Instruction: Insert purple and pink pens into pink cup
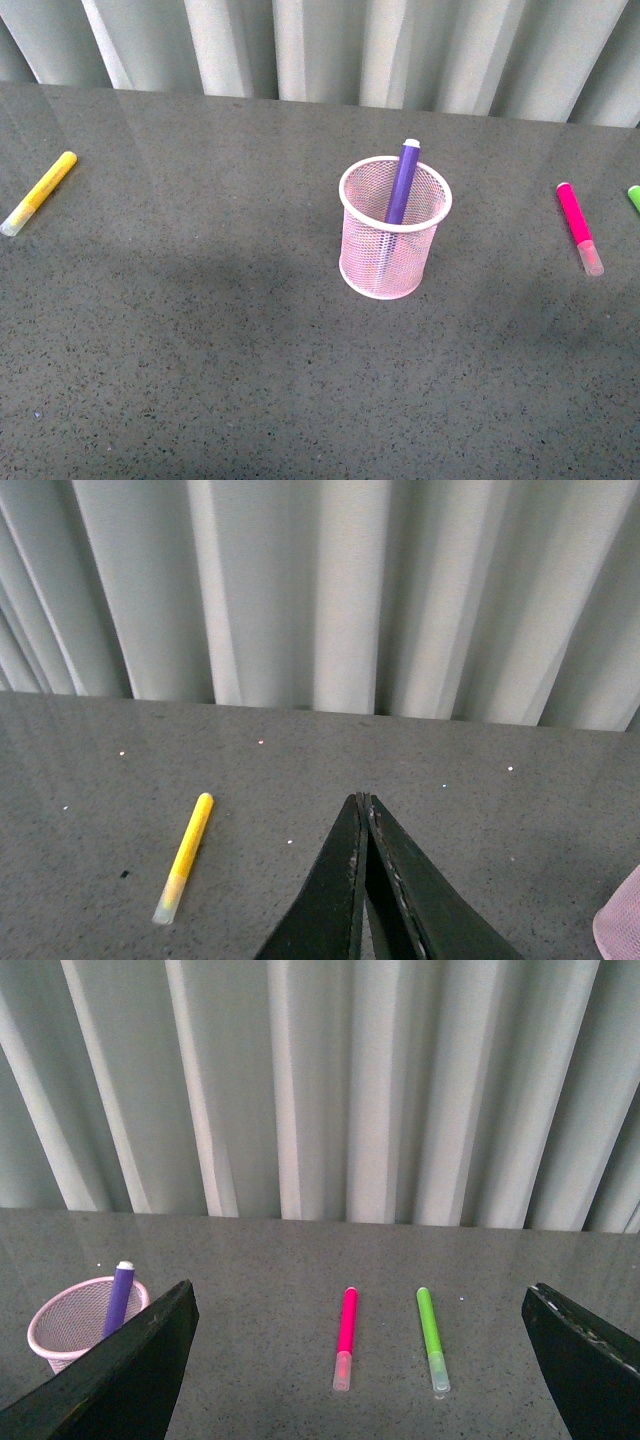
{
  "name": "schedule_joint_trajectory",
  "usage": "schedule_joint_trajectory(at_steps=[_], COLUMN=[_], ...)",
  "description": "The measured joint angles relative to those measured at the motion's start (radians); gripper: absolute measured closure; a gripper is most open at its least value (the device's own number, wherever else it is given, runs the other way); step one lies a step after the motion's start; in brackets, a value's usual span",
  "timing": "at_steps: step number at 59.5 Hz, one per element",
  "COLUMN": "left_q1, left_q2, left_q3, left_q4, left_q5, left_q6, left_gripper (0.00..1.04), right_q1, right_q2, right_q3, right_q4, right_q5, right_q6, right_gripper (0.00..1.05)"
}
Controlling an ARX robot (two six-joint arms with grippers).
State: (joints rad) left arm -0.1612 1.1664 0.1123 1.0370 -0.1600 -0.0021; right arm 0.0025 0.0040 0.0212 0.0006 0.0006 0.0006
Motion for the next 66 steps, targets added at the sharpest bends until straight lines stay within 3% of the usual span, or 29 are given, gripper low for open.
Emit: schedule_joint_trajectory(at_steps=[21,25,30,51,66], left_q1=[0.072,0.127,0.154,0.159,0.159], left_q2=[-0.283,-0.342,-0.414,-0.723,-0.842], left_q3=[-0.077,-0.086,-0.095,-0.104,-0.104], left_q4=[-0.204,-0.254,-0.314,-0.595,-0.71], left_q5=[0.073,0.147,0.154,0.157,0.157], left_q6=[0.0,0.0,0.0,0.0,0.0], left_gripper=[1.01,1.01,1.01,1.01,1.01], right_q1=[0.0,0.0,0.0,0.0,0.0], right_q2=[0.0,0.0,0.0,0.0,0.0], right_q3=[0.0,0.0,0.0,0.0,0.0], right_q4=[0.0,0.0,0.0,0.0,0.0], right_q5=[0.0,0.001,0.001,0.001,0.001], right_q6=[0.0,0.0,0.0,0.0,0.0], right_gripper=[0.07,0.07,0.07,0.07,0.07])
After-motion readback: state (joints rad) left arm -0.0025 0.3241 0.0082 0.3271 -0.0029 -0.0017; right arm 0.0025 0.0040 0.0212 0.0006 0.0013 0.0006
